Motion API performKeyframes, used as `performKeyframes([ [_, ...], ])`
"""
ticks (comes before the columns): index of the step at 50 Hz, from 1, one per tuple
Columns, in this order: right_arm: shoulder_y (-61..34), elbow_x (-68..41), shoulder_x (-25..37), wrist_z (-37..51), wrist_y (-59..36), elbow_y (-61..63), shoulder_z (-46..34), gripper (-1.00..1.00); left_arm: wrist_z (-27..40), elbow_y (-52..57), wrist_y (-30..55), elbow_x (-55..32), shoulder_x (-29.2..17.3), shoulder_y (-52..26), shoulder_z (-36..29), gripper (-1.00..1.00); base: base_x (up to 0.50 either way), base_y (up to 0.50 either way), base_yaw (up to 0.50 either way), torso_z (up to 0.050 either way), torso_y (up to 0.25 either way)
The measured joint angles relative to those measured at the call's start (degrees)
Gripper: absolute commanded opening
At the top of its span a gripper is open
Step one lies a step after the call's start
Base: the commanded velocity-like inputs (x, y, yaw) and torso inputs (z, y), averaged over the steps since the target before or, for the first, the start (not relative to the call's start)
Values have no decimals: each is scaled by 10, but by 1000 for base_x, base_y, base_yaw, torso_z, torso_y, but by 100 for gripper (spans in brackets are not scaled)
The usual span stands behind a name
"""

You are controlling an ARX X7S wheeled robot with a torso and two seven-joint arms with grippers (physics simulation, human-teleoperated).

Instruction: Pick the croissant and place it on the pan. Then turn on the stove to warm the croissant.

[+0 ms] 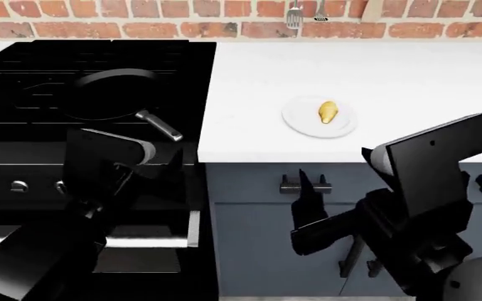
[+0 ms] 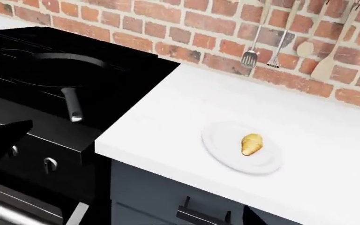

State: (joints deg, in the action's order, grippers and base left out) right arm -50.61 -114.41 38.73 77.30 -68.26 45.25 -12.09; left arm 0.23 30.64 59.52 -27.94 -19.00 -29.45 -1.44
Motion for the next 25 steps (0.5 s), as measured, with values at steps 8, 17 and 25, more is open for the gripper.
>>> performKeyframes([
  [8,-13,-60,38,52,48,12,-7,100,8,2,34,-15,-1,-20,18,100,0,0,0,0,0],
  [17,1,-67,56,57,84,18,17,100,15,3,50,-25,3,-34,28,100,0,0,0,0,0],
  [25,10,-55,58,47,102,15,37,100,17,3,56,-33,5,-39,32,100,137,0,0,0,0],
])
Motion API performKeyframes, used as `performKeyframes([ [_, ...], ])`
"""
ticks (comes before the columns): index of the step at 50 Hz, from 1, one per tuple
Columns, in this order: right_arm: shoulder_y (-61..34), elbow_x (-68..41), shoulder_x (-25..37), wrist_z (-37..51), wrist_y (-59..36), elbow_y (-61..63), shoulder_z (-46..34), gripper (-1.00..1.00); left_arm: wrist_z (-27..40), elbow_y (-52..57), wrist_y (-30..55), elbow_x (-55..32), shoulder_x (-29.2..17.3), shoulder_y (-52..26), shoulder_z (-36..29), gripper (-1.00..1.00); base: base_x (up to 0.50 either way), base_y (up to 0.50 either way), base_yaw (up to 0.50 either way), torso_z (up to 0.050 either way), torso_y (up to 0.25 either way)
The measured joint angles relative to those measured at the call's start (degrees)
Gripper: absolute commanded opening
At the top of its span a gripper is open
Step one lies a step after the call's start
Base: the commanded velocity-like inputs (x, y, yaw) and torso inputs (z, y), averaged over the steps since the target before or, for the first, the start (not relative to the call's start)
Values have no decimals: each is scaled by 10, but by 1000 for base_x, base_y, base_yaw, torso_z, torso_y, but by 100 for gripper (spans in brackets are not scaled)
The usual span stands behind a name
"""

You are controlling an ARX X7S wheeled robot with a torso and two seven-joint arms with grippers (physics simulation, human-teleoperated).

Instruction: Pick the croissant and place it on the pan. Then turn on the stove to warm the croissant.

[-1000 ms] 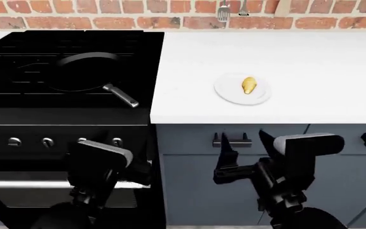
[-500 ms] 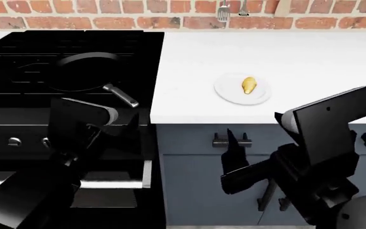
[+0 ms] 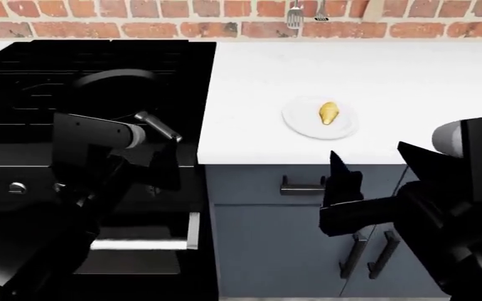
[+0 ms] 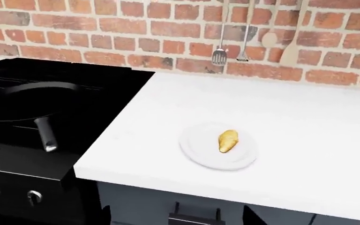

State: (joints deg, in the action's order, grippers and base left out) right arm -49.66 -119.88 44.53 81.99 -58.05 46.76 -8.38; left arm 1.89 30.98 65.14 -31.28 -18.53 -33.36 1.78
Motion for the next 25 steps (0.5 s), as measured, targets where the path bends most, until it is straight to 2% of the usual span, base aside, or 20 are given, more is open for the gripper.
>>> performKeyframes([
  [25,-8,4,9,-3,24,-7,3,100,5,-10,-1,-8,2,-6,-2,100,500,0,0,0,0],
])
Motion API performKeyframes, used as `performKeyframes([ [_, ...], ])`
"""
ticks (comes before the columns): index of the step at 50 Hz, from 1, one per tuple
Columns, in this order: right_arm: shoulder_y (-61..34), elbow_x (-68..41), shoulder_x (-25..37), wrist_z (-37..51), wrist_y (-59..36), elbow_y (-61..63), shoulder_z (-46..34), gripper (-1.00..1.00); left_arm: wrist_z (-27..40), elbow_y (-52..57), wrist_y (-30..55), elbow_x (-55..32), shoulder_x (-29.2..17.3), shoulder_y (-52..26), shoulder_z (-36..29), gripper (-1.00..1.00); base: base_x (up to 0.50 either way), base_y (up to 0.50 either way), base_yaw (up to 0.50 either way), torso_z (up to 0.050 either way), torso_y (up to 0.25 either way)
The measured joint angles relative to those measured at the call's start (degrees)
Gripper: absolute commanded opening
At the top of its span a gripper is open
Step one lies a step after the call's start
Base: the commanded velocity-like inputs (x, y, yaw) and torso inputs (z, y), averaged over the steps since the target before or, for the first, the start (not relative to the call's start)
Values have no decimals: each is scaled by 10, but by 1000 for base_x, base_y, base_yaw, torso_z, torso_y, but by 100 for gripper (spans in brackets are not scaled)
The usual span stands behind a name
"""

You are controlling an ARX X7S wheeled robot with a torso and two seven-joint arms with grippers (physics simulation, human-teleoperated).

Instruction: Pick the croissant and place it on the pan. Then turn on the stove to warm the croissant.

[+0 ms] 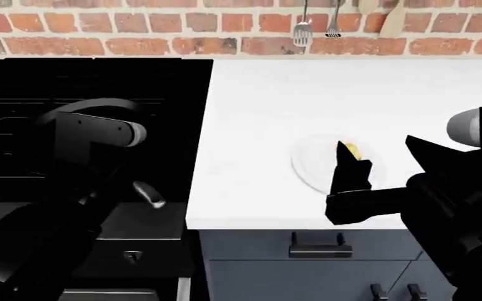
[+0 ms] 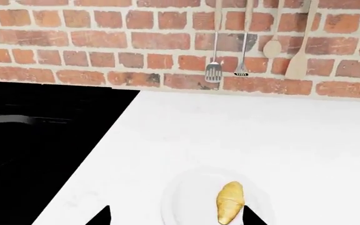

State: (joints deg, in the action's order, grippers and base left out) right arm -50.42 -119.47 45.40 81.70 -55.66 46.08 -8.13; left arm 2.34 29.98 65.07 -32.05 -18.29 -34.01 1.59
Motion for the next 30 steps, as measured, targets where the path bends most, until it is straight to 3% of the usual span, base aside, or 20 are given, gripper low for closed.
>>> performKeyframes([
  [16,0,1,7,-2,8,-3,-5,100,4,-1,0,-4,1,-1,-4,100,490,0,0,0,2],
  [30,-44,-58,25,36,32,-24,-50,100,3,-9,-4,-10,5,1,-8,100,0,0,0,0,0],
])
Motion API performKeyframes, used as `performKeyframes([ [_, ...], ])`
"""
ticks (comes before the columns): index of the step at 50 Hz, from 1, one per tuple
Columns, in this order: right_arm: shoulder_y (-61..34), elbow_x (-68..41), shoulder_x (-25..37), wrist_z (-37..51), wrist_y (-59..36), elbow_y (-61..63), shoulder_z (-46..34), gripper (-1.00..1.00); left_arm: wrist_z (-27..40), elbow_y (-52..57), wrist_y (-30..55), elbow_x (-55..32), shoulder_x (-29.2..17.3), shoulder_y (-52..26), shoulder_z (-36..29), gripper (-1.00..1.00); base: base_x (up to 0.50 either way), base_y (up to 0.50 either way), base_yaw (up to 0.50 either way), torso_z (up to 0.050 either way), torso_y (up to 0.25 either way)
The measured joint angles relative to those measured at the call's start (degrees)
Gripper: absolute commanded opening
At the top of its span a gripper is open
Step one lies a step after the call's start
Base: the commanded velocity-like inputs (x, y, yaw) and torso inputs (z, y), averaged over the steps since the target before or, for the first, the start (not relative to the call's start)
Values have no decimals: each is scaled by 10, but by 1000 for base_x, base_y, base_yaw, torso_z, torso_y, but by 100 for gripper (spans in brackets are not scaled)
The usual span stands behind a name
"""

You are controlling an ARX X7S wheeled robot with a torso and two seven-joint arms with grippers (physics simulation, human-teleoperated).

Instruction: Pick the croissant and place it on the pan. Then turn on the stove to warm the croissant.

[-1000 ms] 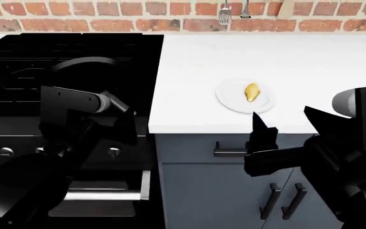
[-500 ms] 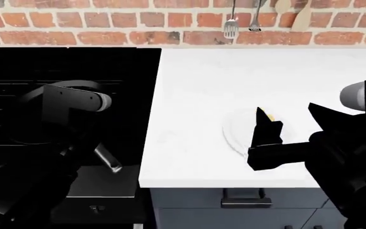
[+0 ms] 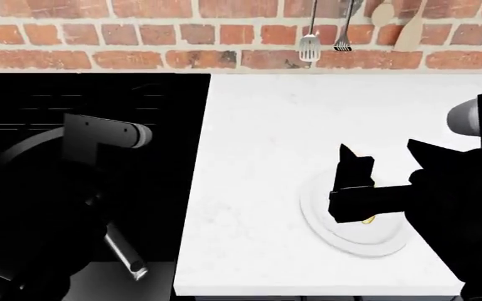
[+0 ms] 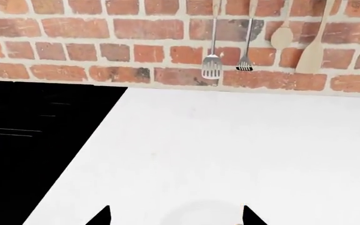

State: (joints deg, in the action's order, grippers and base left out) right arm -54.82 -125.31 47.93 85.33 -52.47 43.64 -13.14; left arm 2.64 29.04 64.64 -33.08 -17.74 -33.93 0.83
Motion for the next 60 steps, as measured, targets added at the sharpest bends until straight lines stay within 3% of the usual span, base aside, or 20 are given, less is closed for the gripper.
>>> performKeyframes([
  [12,-56,-92,37,20,46,-61,-52,100,-4,-11,-5,-9,4,0,3,100,0,0,0,0,0],
  [27,-111,-128,61,28,63,-142,-123,100,-16,-42,-25,-11,11,-14,-7,100,0,0,0,0,0],
  [47,-209,-103,52,12,-24,-275,-246,100,-30,-87,-57,-4,16,-36,-22,100,0,0,0,0,0],
  [60,-217,-76,41,-19,-58,-321,-285,100,-36,-114,-71,-2,17,-46,-28,100,0,0,0,0,0],
])
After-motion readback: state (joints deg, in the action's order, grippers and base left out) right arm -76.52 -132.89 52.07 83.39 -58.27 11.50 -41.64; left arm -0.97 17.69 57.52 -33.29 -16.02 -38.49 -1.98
